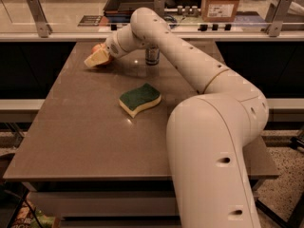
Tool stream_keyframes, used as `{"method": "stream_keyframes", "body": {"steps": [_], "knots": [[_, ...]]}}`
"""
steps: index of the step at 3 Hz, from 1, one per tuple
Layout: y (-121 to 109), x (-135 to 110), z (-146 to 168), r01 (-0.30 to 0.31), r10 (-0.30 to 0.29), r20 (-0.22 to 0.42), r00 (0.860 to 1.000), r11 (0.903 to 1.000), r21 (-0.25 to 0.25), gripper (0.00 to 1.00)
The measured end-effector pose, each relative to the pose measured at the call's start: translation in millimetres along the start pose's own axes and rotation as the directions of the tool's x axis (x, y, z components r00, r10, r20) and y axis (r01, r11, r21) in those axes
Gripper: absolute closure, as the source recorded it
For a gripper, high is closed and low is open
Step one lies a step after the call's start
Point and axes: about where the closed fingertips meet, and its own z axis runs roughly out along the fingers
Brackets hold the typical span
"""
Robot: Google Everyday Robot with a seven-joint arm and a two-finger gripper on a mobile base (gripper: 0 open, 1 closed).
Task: Pick apple
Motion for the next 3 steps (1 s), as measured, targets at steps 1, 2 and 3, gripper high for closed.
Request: {"method": "stream_keyframes", "body": {"steps": [1,2,3], "knots": [[0.1,-1.8,-0.9,0.0,0.0,0.0,1.0,1.0,0.0,0.89],[0.0,-3.1,-1.7,0.0,0.0,0.0,1.0,1.0,0.0,1.0],[0.1,-3.1,-1.7,0.0,0.0,0.0,1.0,1.0,0.0,1.0]]}}
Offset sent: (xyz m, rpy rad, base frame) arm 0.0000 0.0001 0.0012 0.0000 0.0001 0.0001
